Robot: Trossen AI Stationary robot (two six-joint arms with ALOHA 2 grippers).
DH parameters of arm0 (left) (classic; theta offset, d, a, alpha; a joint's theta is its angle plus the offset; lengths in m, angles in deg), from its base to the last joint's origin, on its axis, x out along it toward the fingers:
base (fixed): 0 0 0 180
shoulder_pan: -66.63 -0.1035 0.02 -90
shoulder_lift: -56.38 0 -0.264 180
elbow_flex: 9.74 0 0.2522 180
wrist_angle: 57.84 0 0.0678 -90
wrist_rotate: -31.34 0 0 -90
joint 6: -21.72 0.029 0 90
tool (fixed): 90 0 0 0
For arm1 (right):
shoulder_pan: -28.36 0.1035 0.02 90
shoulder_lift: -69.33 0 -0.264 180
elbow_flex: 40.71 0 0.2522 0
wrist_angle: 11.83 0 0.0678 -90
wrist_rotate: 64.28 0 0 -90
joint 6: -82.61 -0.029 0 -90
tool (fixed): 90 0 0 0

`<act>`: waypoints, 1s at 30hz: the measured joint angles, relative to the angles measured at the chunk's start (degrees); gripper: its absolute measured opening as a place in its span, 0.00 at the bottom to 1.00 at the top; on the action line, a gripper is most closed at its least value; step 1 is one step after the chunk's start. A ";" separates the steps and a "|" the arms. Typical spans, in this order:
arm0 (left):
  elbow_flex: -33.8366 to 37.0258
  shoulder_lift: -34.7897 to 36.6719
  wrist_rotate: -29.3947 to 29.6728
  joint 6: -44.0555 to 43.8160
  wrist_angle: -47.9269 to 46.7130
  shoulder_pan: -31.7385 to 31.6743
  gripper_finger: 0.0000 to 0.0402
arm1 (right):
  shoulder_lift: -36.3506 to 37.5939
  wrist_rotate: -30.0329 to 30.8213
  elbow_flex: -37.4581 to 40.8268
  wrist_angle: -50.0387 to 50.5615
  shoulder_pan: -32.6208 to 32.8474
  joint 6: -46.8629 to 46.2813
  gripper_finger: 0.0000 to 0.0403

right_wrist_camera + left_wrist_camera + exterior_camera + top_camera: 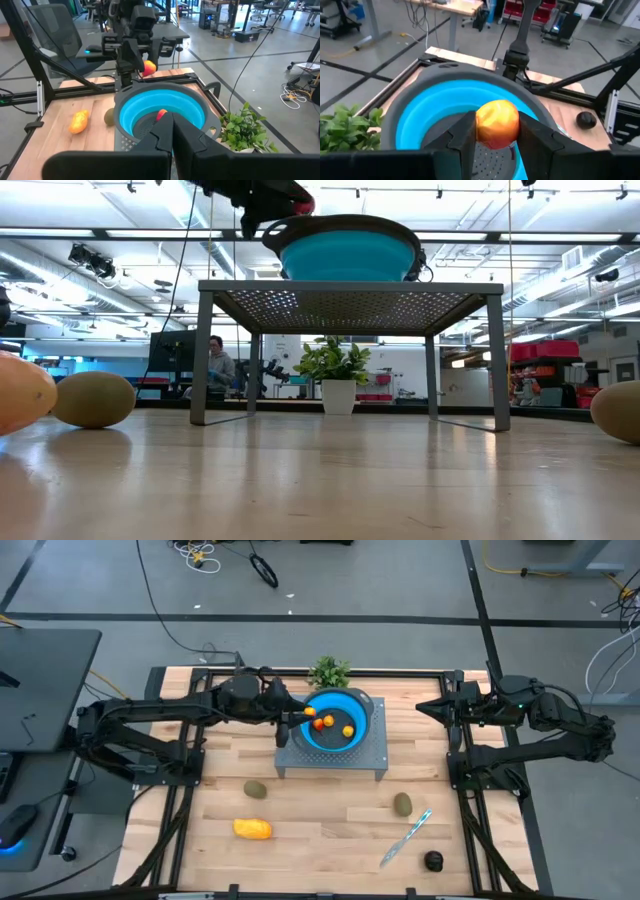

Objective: Pick & Place Fruit
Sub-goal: Put the orange pear into the strainer bowl on the shelf

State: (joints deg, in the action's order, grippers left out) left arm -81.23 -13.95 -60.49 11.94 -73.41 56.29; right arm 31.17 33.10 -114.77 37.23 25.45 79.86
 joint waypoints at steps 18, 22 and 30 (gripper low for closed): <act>-17.49 -12.88 -5.61 7.54 -9.09 -4.51 0.31 | 0.00 0.00 0.00 0.05 0.01 0.19 0.02; -17.52 -13.08 -5.96 7.40 -9.66 -4.51 0.33 | 0.01 -0.01 0.00 0.14 0.01 0.19 0.02; -17.61 -14.01 -5.94 7.46 -10.30 -4.50 0.31 | 0.01 0.00 0.00 0.29 0.01 0.19 0.02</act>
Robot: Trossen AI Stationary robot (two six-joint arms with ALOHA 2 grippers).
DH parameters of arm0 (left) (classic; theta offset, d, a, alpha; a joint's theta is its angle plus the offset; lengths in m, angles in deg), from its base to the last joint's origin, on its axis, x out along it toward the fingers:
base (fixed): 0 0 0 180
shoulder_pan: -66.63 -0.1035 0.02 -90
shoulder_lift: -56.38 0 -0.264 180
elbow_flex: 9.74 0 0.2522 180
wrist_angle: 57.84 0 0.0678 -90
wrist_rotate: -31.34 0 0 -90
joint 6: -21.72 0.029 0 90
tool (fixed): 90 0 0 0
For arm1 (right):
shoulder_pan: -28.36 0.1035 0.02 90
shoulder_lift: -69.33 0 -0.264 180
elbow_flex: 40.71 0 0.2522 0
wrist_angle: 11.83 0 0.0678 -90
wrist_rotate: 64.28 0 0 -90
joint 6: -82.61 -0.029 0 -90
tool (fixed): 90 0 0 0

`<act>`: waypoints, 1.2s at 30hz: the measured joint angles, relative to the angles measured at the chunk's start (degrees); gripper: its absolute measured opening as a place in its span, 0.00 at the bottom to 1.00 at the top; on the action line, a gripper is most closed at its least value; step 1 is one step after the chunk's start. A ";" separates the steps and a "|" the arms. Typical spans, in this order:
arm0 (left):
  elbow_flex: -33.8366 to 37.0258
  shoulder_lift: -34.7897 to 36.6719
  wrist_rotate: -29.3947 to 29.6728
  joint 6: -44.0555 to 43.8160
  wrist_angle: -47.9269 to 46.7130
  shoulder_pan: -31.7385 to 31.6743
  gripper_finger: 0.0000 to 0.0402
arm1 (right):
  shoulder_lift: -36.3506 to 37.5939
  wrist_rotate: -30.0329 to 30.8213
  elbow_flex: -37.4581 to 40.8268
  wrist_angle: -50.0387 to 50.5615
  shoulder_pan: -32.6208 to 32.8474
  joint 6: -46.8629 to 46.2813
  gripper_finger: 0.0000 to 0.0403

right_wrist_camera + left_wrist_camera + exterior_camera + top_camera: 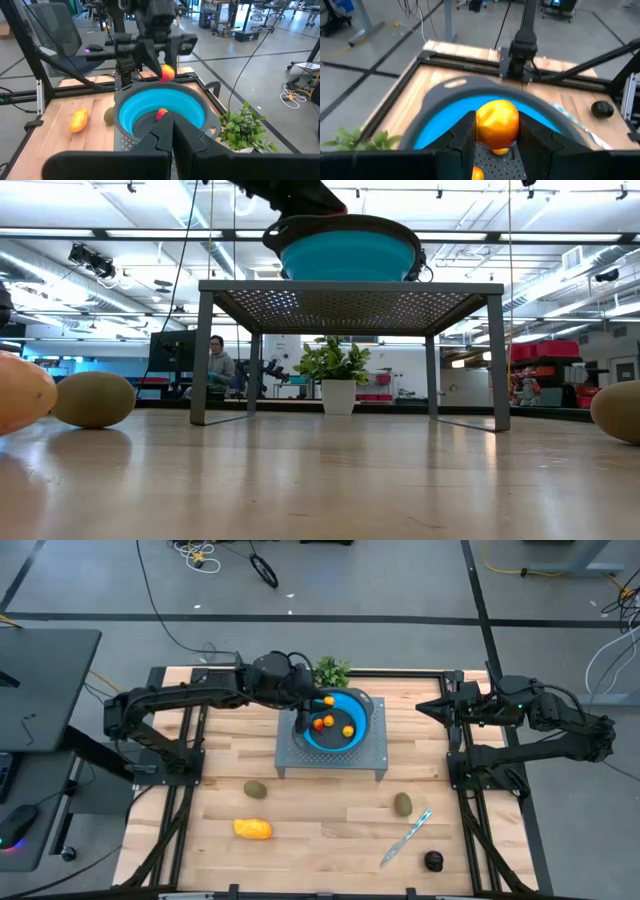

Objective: Pick & Place Fruit
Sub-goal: Put the orange pear into the strainer bowl on the shelf

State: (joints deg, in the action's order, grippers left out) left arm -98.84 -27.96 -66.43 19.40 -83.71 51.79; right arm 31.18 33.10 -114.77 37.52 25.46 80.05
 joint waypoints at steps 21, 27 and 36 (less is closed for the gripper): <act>0.11 -5.69 -1.99 -0.31 -6.40 1.36 0.33 | 0.00 -0.02 0.00 0.27 0.01 0.02 0.02; 0.11 -5.67 -2.02 -0.15 -6.37 1.36 0.32 | -0.01 -0.01 0.00 0.27 0.01 0.02 0.02; 0.11 -5.67 -2.23 0.78 -6.39 1.35 0.44 | 0.00 0.00 0.00 0.25 0.01 0.03 0.02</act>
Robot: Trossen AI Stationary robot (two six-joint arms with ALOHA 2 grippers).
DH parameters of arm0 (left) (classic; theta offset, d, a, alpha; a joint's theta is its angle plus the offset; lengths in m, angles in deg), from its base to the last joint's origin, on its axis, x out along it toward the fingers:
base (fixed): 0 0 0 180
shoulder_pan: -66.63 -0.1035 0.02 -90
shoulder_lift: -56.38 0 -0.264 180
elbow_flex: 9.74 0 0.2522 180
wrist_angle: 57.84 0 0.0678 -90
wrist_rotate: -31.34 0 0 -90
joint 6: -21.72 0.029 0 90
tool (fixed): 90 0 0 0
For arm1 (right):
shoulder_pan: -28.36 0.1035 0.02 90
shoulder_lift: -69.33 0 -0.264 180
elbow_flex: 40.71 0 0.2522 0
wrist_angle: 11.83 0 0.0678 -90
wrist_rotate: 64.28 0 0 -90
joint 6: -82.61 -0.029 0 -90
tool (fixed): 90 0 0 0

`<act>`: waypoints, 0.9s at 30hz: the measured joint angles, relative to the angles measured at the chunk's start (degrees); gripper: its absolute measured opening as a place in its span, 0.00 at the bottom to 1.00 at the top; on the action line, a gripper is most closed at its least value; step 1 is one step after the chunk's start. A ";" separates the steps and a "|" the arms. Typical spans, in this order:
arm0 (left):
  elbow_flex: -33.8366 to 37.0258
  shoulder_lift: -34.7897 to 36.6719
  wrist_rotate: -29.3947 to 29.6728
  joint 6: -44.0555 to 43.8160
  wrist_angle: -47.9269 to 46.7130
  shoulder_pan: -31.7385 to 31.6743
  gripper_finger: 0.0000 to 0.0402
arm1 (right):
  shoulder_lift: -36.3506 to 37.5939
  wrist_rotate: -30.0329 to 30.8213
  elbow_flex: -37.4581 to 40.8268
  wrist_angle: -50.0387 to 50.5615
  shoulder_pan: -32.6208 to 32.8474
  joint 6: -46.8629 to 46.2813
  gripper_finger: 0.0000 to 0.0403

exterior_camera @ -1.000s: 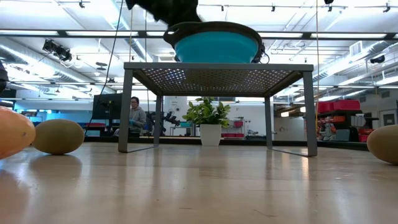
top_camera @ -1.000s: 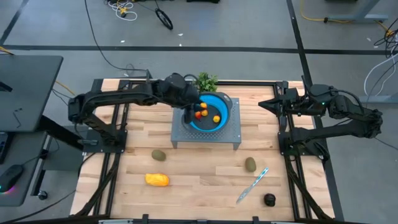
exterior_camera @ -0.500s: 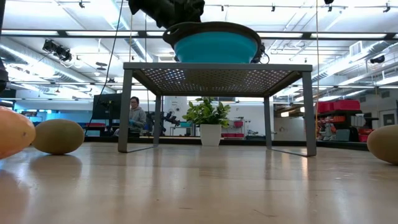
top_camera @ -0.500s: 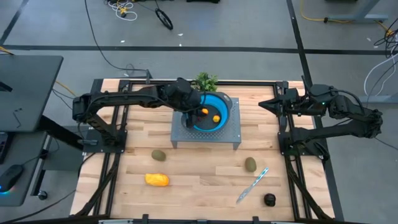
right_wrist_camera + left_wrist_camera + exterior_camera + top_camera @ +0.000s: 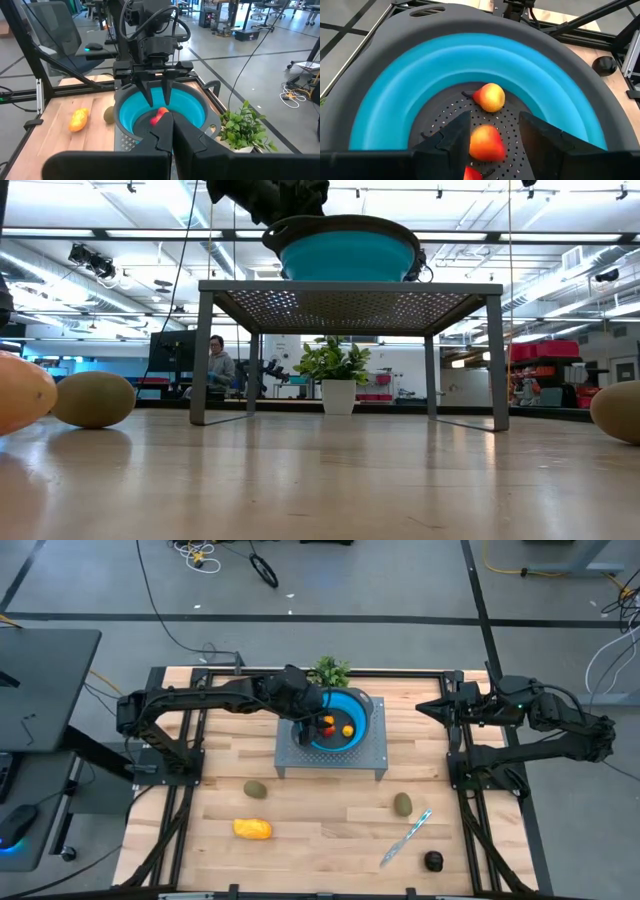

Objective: Pick & Place Fruit
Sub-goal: Put the orange pear into the strainer bowl on the shelf, then put the right green kiwi into the strainer bowl on the shelf

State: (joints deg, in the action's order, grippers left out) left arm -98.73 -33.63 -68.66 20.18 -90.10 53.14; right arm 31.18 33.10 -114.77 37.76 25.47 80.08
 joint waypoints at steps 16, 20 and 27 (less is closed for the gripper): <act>0.00 0.00 1.55 0.63 -0.07 -0.01 0.49 | 0.00 0.00 0.00 -0.02 0.00 0.01 0.02; 0.03 0.63 1.01 -0.24 0.02 0.21 0.47 | 0.00 0.00 0.00 -0.02 0.00 0.01 0.02; -0.11 3.94 1.36 -1.09 0.48 1.54 0.38 | 0.00 0.00 0.00 -0.02 0.00 0.01 0.02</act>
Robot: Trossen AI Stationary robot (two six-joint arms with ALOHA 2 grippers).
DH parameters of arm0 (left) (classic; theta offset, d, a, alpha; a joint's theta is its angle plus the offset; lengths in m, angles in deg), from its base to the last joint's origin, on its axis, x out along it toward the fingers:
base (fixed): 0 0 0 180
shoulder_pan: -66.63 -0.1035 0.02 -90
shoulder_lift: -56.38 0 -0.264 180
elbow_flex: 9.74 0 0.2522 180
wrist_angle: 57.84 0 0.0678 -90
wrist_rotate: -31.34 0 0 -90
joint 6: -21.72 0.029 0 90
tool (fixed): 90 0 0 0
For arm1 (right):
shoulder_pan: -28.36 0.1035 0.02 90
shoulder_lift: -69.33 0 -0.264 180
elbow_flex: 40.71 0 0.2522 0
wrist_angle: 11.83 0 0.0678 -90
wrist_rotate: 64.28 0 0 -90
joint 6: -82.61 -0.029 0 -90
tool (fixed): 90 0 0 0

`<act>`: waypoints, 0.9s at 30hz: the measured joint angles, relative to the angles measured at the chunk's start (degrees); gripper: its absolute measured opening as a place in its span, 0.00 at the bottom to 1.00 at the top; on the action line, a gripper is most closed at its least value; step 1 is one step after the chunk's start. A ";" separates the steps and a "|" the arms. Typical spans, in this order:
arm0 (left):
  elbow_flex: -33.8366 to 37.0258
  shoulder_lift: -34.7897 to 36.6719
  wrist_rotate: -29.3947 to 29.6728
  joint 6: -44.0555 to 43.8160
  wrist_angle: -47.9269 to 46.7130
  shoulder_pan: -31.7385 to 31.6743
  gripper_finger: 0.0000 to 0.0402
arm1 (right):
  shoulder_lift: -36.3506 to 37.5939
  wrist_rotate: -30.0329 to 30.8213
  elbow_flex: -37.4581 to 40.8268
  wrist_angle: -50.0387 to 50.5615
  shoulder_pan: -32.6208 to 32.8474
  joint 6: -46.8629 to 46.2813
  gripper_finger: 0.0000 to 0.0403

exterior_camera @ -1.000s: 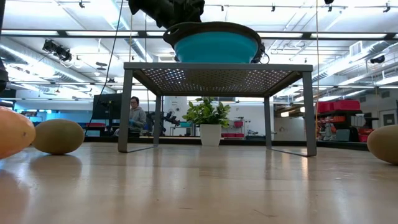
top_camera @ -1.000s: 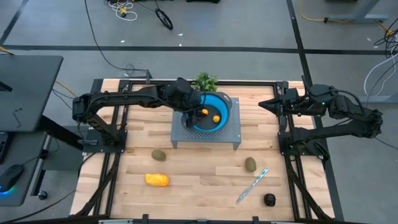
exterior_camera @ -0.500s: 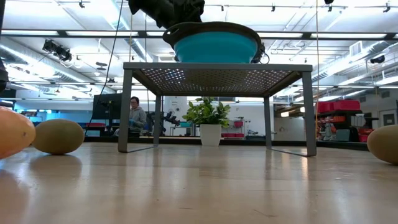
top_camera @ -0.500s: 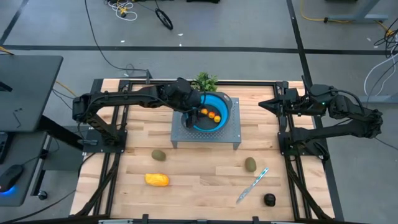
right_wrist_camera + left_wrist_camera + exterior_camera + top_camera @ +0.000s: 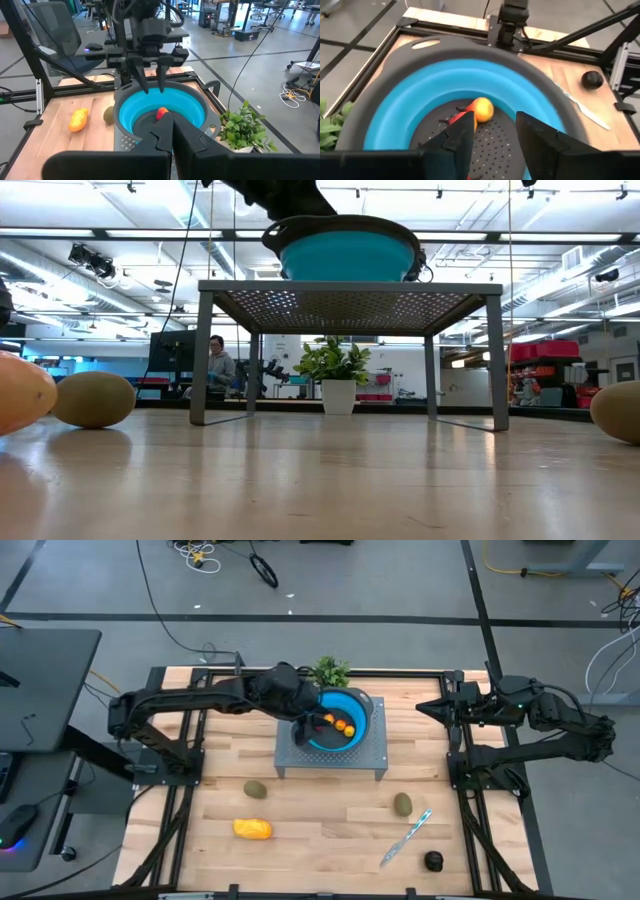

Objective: Pick & Place Fruit
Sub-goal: Put the right green kiwi into the strainer bowl on the shelf

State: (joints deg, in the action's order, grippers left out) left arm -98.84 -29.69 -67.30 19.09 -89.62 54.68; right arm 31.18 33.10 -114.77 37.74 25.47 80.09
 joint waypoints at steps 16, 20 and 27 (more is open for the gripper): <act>-0.02 2.74 2.01 0.35 -0.22 1.91 0.15 | -0.01 -0.75 0.00 -0.03 -0.01 0.55 0.02; -0.02 3.86 2.01 0.31 -0.68 2.91 0.09 | -0.02 -1.66 0.00 -0.02 0.00 0.55 0.02; -0.13 5.37 2.22 0.35 -0.12 5.09 0.01 | -0.02 -1.69 0.00 0.00 -0.01 1.20 0.02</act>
State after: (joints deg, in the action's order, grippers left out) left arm -98.96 -24.32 -65.09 19.43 -89.74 59.77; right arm 31.16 31.40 -114.77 37.74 25.46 81.28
